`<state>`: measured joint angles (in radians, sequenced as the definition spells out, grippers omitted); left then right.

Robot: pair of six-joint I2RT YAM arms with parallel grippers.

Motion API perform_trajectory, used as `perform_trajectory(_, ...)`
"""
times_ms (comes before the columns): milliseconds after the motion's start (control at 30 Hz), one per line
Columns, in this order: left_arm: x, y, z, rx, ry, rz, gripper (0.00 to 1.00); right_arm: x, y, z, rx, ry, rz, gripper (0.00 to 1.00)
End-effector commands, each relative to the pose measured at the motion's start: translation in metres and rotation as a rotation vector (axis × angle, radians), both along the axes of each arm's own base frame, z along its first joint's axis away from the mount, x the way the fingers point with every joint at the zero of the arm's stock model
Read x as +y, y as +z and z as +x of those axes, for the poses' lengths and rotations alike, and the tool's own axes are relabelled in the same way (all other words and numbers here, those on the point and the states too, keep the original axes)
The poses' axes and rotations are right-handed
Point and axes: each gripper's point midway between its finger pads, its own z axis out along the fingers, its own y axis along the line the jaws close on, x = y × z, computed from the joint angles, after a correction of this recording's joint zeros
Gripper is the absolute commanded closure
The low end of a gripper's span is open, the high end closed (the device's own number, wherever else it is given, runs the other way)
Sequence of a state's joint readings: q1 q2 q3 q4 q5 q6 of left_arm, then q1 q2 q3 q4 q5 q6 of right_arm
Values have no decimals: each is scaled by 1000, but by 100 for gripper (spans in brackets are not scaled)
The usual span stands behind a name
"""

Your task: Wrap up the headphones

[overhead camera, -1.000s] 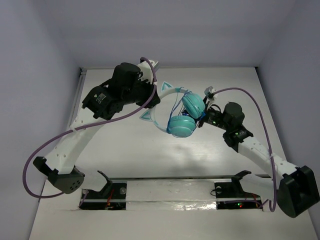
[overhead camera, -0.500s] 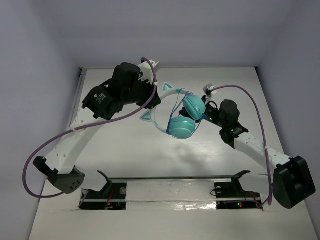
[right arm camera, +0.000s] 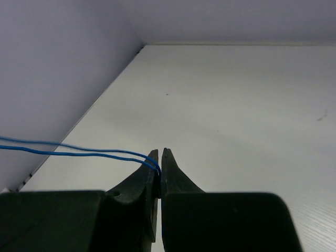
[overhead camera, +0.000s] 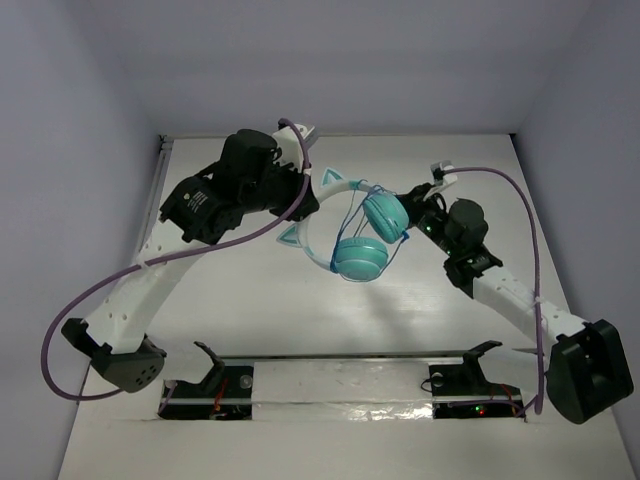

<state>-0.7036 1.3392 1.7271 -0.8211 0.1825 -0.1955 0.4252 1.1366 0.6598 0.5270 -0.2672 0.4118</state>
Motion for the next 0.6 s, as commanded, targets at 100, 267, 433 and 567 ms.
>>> perform_trajectory(100,9,60,-11,-121,-13,-162,100,-14,3,22,14,-103,34,100)
perform_trajectory(267,1,75,-16,-133,-63,-203,100,-9,-24,30,68,-98,12,100)
perform_trajectory(433,-8,80,-25,-125,-124,-251,100,-2,-21,30,58,-56,15,100)
perform_trajectory(567,-12,88,-22,-147,-125,-289,100,9,-22,21,61,27,17,100)
